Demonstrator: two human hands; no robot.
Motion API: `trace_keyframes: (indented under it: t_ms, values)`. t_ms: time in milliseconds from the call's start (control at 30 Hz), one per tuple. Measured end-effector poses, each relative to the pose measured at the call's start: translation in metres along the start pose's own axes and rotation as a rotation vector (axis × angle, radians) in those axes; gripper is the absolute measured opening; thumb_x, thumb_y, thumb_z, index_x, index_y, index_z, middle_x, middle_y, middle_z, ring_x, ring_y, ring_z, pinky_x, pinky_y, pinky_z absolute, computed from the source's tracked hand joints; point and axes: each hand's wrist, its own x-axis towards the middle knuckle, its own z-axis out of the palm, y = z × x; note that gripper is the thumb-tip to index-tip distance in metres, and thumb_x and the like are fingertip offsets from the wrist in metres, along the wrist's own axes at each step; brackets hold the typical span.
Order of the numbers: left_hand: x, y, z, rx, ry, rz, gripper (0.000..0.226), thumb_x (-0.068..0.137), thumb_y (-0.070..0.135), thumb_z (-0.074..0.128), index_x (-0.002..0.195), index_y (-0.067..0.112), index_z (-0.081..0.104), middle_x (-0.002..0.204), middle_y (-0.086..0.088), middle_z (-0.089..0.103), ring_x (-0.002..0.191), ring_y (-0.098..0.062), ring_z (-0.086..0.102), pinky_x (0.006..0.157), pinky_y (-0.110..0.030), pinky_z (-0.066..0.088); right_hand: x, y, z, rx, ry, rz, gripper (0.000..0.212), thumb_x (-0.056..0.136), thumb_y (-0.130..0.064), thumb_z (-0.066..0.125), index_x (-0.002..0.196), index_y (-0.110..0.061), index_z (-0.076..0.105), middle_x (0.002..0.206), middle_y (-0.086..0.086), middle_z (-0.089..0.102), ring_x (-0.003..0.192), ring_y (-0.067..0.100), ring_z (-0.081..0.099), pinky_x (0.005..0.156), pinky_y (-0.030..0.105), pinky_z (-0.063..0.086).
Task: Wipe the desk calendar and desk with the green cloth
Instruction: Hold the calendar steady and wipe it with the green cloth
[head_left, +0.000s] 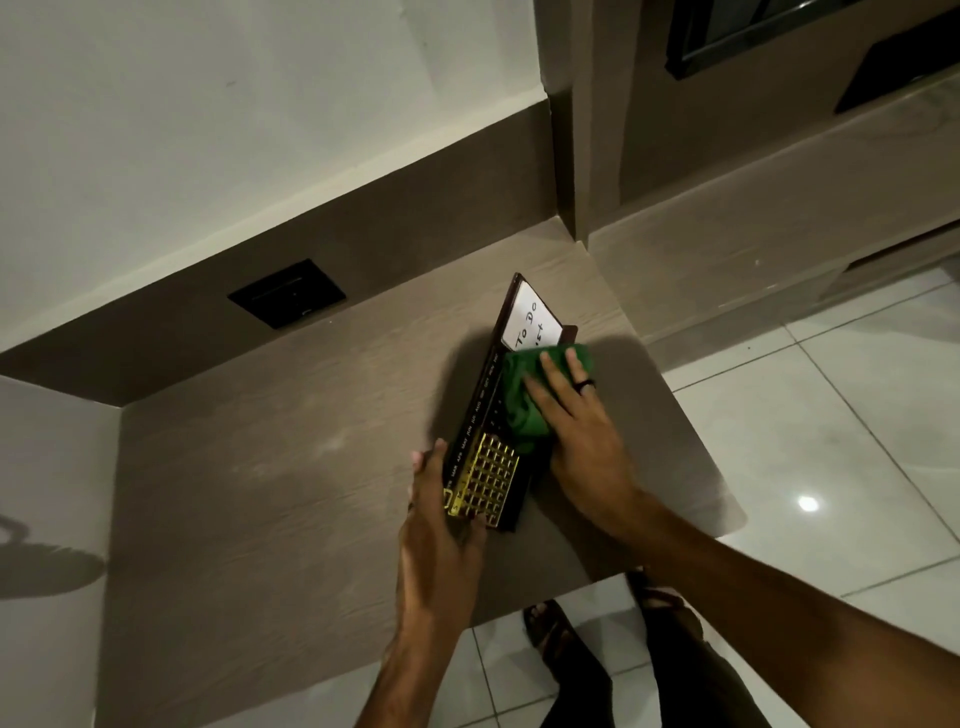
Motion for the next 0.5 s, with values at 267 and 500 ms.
trace_keyframes:
  t_ms: [267,500]
  values:
    - [0.0,0.007,-0.003,0.066,-0.016,-0.024,0.084,0.088,0.002,0.068,0.155,0.021,0.021,0.158,-0.015,0.037,0.139,-0.029,0.047,0.107,-0.051,0.05,0.049,-0.01,-0.014,0.027,0.055,-0.233,0.086,0.074,0.01,0.063,0.149,-0.022,0.033,0.159,0.004,0.026,0.144,0.033,0.02,0.097,0.052,0.044]
    - [0.001,0.01,-0.003,0.083,0.008,-0.054,0.087,0.088,0.007,0.069,0.156,0.031,0.019,0.167,-0.007,0.02,0.151,-0.025,0.028,0.118,-0.051,0.037,0.015,-0.009,0.005,-0.043,0.035,-0.08,0.084,0.072,0.01,0.065,0.147,-0.015,0.038,0.157,0.008,0.031,0.146,0.033,0.015,0.104,0.061,0.04]
